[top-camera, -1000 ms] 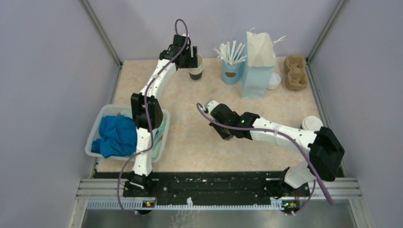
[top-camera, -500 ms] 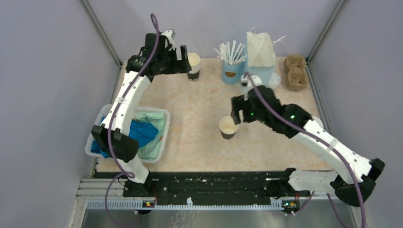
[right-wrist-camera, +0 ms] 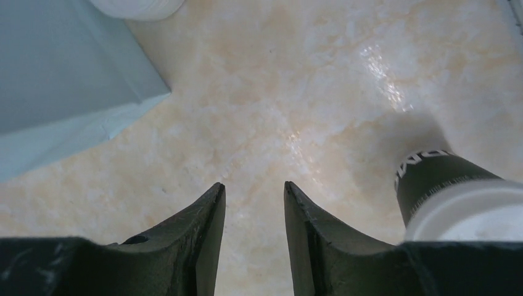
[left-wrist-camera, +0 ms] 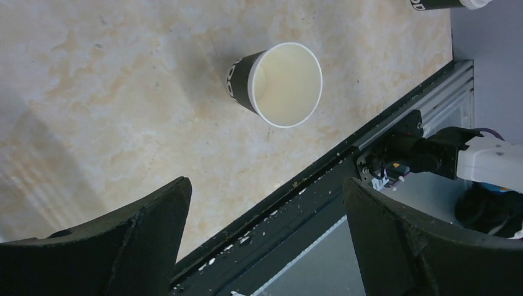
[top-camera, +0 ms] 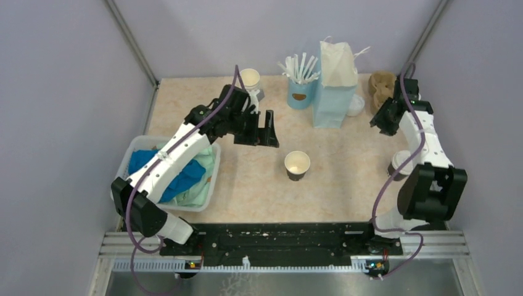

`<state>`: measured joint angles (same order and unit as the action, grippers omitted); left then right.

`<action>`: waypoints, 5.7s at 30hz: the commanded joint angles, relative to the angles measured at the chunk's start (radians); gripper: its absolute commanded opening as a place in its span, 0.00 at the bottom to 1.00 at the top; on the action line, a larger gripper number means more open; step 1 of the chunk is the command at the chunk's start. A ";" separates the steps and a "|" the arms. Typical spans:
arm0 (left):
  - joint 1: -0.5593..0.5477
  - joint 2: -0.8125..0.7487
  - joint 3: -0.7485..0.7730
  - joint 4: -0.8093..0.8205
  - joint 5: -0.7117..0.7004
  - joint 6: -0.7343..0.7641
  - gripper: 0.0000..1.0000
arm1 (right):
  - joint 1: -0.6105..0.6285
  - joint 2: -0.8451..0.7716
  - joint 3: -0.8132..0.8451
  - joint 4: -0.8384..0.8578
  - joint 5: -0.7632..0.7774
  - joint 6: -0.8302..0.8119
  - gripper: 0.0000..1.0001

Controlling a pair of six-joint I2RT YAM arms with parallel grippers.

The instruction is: Pack the takeout coffee

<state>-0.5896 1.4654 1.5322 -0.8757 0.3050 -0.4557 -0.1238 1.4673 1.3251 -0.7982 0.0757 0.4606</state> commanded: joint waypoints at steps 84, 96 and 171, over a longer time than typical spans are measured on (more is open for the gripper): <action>-0.005 0.248 0.084 0.027 0.075 0.109 0.98 | 0.042 0.744 0.843 -0.098 0.013 -0.107 0.00; -0.005 0.211 0.089 0.008 0.077 0.102 0.98 | 0.041 0.584 0.625 -0.011 -0.002 -0.099 0.00; -0.035 0.121 0.096 0.162 0.261 -0.204 0.97 | 0.108 -0.268 -0.112 -0.101 0.064 -0.064 0.00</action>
<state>-0.5999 1.6276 1.6554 -0.8619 0.4942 -0.5373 -0.0978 1.4319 1.2522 -0.7673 0.1333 0.4023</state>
